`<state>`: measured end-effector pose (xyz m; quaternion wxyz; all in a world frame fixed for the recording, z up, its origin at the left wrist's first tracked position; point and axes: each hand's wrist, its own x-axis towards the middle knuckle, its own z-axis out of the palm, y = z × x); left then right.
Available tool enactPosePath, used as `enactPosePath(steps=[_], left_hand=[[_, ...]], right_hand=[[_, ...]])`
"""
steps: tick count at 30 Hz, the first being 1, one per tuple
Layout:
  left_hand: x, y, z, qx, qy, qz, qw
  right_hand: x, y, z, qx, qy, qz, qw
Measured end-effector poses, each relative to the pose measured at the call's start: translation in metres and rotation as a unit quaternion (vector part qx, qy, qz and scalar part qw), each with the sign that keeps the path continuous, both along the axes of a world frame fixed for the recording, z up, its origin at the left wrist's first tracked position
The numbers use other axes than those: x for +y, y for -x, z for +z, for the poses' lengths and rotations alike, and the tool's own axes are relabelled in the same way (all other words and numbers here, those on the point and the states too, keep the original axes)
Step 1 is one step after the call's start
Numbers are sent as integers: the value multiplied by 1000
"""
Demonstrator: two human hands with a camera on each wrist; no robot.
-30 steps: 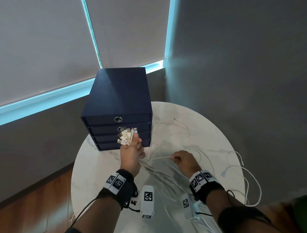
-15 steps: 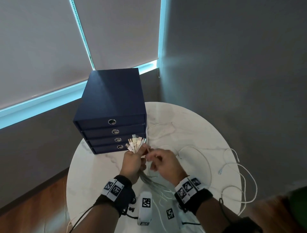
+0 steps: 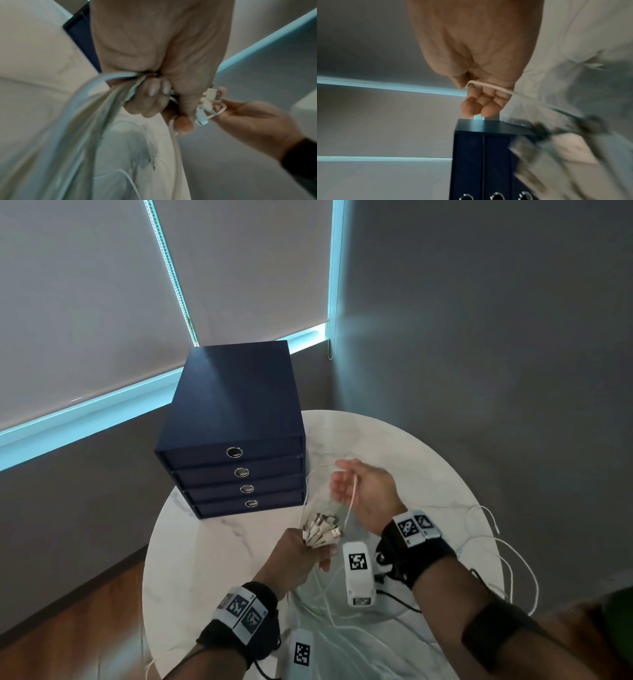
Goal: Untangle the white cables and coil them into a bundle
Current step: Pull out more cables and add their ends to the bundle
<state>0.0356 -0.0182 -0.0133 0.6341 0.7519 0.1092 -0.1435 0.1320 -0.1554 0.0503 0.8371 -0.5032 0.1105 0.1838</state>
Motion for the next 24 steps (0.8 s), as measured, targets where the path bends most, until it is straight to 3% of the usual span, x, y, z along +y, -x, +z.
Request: enactPosePath(steps=[2,4,7,9,12,15,17,18,20,22,24], left_hand=[[3,4,-9,44,13,33,998],[11,5,-19,87,106,133,982],[21,-6,-18,127,292,243,916],[26,-16,-9,128,335,258,897],[25,-25,1,101,298,221,923],[19,-28,6,88,246,196,945],[15,-28,8,80,207,184,958],[14,-27,8,73,197,180,961],[13,-26,8,57,189,181,963],[13,-25,8,45,185,184,964],[12,-25,8,35,184,190,964]], right_hand=[[-4,-10,6,-54,33,-48,997],[-7,-11,4,-121,95,-48,987],[-8,8,-17,-199,204,64,956],[-6,26,-38,-219,254,166,927],[-3,49,-57,-252,346,294,855],[0,59,-62,-286,424,354,783],[1,59,-63,-287,443,359,770],[-1,57,-63,-271,434,355,783],[-5,53,-63,-200,356,317,856],[-9,49,-61,-97,214,229,945],[-12,42,-59,6,80,137,987]])
